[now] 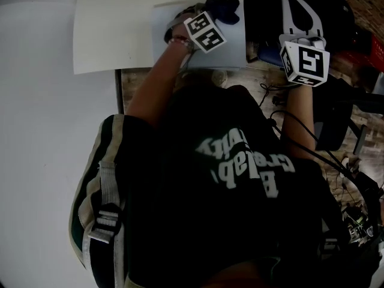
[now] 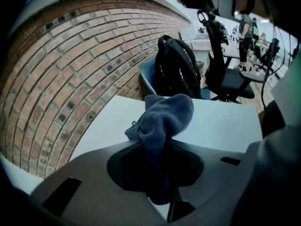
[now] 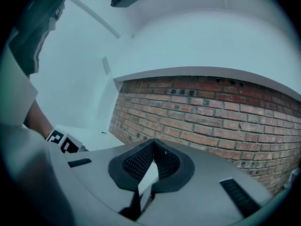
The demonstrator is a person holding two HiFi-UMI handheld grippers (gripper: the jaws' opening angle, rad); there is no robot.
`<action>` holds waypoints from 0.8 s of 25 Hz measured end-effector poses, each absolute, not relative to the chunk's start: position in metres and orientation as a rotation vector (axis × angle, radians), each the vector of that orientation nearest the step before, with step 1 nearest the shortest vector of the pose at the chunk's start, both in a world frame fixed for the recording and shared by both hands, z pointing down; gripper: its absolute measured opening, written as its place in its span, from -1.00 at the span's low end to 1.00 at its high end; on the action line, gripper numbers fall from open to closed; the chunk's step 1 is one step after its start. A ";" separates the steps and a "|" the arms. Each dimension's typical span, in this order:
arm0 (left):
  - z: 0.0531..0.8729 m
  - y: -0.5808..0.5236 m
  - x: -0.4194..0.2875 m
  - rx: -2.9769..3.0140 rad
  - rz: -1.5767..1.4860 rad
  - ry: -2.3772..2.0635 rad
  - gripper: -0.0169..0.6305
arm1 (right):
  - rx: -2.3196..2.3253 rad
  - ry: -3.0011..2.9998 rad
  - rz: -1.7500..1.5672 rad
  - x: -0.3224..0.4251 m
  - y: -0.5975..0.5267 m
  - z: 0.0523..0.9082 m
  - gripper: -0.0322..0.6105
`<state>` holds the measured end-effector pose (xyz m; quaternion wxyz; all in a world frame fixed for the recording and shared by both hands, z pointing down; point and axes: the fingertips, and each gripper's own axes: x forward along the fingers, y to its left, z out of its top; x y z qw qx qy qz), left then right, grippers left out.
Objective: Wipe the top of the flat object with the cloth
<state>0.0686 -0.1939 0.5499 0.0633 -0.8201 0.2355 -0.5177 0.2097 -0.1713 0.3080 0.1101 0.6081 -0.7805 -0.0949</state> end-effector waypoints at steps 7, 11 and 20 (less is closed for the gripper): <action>0.551 -0.144 0.064 -2.536 -1.597 0.592 -0.73 | 1.773 -2.315 -0.288 0.203 -0.173 0.306 -0.92; 0.549 -0.104 0.058 -2.607 -1.606 0.507 -0.73 | 1.753 -2.320 -0.299 0.198 -0.175 0.306 -0.92; 0.551 -0.046 0.044 -2.605 -1.617 0.409 -0.73 | 1.706 -2.328 -0.316 0.183 -0.180 0.310 -0.92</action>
